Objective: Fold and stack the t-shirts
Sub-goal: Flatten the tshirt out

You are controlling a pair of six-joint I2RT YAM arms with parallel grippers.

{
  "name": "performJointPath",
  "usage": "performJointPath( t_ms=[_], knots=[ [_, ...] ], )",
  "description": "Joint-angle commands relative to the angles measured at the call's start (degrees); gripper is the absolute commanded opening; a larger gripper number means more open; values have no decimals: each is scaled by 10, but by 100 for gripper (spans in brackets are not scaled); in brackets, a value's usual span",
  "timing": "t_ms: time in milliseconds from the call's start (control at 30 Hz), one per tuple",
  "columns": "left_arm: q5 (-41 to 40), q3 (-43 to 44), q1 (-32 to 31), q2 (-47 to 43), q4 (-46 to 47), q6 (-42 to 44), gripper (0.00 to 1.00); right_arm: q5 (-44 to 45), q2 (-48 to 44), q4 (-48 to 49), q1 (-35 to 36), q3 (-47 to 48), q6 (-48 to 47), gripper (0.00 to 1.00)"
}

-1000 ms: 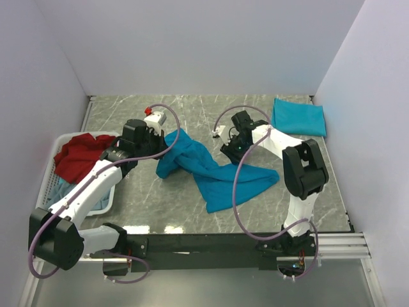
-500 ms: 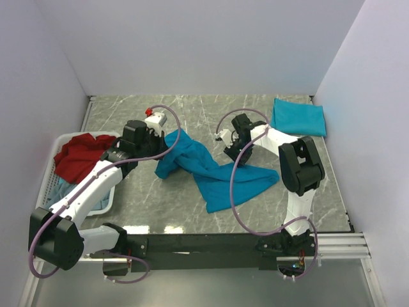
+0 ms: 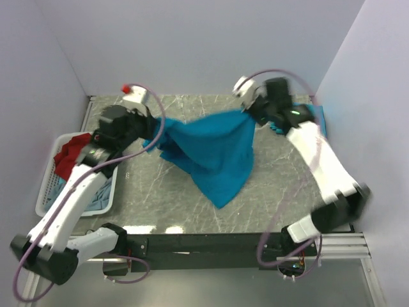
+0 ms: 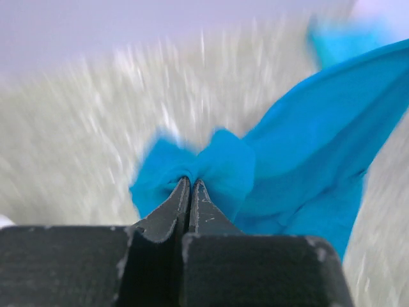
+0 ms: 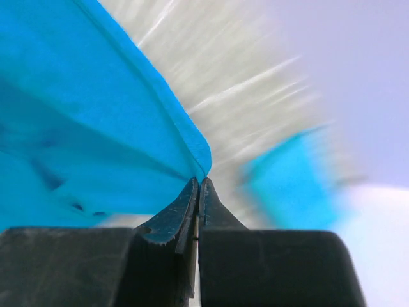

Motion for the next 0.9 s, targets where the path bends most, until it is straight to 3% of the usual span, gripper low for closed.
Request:
performJointPath(
  t_ms=[0,167,300,433,667,867],
  knots=[
    [-32,88,2,-71,45,14,0,2,-156,18,-6,68,-39,0],
    [68,154,1,-128,101,2,0,-5,-297,68,-6,83,-34,0],
    [171,231,1,-138,115,-24,1,-35,-355,51,-28,118,-4,0],
    [258,253,1,-155,156,-71,1,-55,-393,29,-60,138,13,0],
    [271,239,1,-164,173,-96,1,-61,-411,29,-80,127,23,0],
    [201,84,1,-157,174,-92,0,-37,-400,93,-79,-3,26,0]
  ],
)
